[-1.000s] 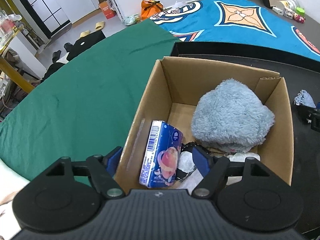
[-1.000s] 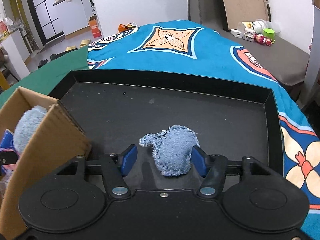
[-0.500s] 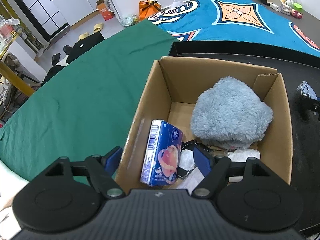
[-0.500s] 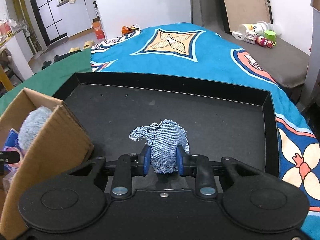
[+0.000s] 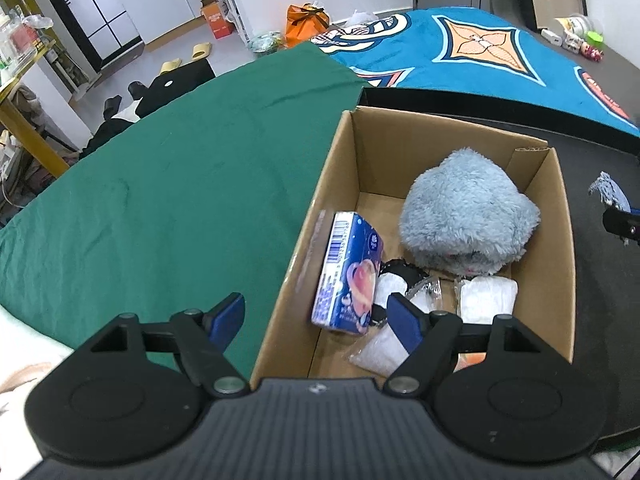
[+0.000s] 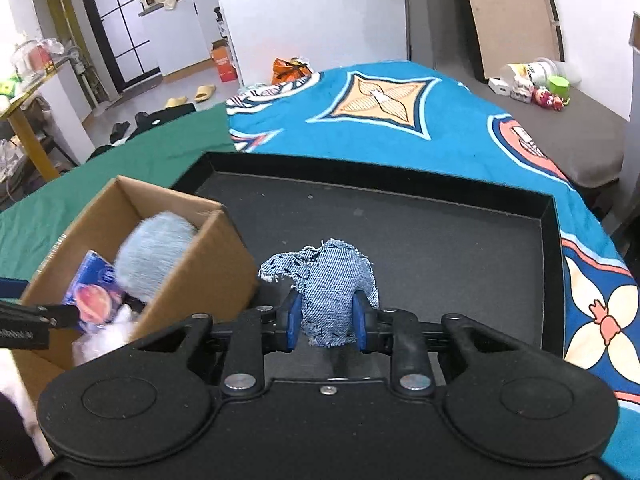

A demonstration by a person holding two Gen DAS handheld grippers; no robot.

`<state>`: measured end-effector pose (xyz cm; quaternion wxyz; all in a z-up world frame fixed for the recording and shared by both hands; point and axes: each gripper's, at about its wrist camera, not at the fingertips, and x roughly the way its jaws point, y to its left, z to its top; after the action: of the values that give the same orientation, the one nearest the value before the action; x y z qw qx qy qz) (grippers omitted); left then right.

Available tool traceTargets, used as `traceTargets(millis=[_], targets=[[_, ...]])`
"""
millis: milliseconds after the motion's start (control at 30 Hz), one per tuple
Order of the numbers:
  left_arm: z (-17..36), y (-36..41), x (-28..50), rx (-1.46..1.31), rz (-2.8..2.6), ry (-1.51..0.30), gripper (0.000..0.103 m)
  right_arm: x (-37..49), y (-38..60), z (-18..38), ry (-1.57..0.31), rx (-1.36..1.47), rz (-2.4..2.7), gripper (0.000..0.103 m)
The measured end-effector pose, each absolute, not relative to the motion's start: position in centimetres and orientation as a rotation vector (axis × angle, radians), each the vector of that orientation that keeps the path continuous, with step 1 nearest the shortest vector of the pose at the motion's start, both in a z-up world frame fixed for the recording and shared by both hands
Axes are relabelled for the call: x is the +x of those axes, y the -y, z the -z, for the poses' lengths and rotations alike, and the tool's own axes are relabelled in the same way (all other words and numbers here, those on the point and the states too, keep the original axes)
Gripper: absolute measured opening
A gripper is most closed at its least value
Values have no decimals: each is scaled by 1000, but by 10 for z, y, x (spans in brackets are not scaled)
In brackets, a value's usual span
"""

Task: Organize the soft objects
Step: 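Lift the denim scrap and carry it over the cardboard box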

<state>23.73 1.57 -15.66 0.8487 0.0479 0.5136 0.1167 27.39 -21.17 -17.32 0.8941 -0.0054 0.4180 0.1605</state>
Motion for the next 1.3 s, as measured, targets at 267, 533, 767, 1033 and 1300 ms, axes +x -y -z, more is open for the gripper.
traceTargets(millis=[267, 533, 767, 1033, 1300], targets=[[147, -28, 223, 66, -213, -1056, 77, 261, 201, 143, -816, -9, -333, 26], [137, -41, 209, 27, -187, -1016, 77, 246, 179, 121, -787, -17, -358, 26], [137, -52, 200, -6, -157, -1003, 75, 236, 158, 112, -785, -32, -379, 26], [147, -65, 195, -55, -116, -999, 66, 225, 134, 109, -801, -61, -397, 26], [160, -80, 197, -141, -89, -1036, 21, 215, 105, 111, -825, -88, -416, 26]])
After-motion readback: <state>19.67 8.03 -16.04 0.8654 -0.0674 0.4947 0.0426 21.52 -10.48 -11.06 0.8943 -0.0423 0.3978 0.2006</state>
